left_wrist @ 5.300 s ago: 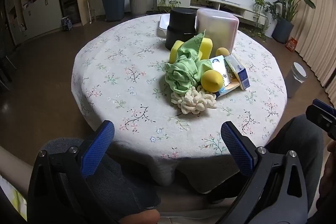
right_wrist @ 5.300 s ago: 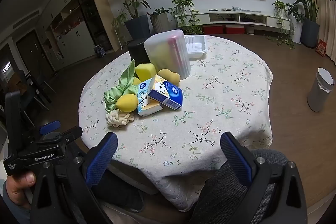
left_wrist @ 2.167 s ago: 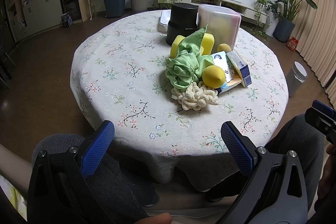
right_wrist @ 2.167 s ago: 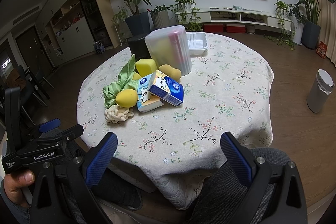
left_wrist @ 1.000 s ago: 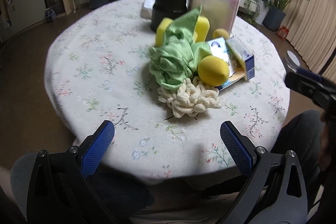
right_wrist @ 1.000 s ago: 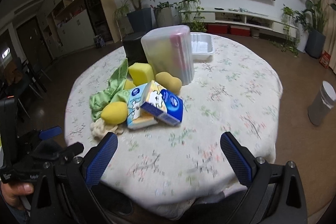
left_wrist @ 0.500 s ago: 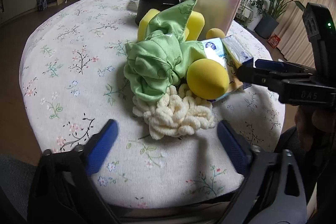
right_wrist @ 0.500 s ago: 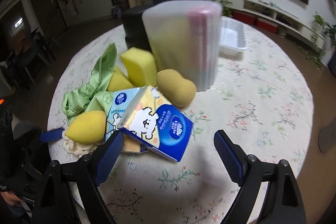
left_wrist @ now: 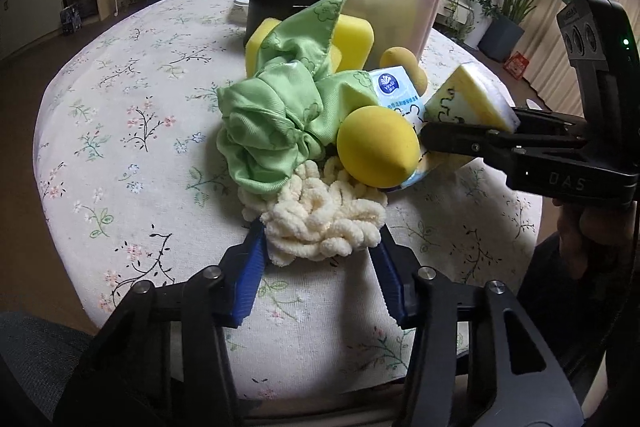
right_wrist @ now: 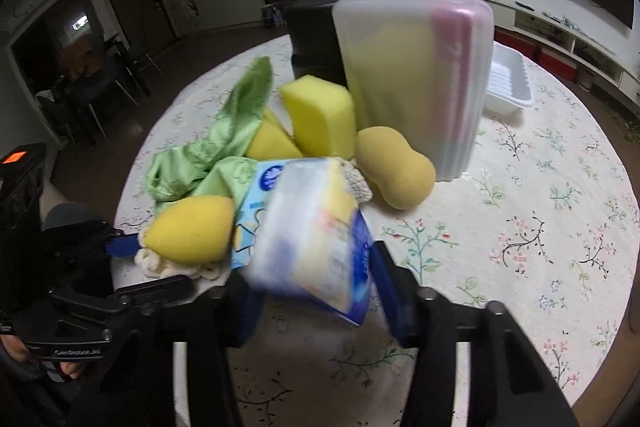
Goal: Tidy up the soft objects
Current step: 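Grasp the small white tissue pack with the right gripper while the left gripper approaches the cream scrunchie, then close the left gripper on the cream knitted scrunchie while the right gripper holds the tissue pack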
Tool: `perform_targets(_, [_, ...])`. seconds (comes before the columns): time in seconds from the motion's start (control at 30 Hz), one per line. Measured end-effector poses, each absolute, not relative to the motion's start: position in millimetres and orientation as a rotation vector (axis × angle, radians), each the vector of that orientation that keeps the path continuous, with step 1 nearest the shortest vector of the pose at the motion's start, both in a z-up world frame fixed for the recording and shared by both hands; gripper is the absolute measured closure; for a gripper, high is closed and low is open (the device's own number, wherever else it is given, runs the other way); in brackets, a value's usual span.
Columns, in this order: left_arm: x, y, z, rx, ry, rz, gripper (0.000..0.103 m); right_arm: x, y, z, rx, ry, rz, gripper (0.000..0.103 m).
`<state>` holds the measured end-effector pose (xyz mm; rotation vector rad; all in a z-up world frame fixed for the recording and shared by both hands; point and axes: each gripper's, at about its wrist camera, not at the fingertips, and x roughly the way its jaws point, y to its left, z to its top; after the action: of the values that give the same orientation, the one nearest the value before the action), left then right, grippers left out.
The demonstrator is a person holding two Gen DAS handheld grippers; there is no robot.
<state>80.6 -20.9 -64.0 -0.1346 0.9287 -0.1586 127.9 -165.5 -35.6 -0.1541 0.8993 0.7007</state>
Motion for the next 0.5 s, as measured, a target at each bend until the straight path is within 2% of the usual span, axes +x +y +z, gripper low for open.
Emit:
perform_targets(0.17, [79,-22,-64,-0.144,0.931,-0.164,0.055,129,-175,-34,-0.102,0.888,0.676,0.077])
perform_targets(0.5, [77,-28,-67,-0.075,0.904,-0.131,0.052,127,-175,-36,-0.107,0.881,0.666,0.077])
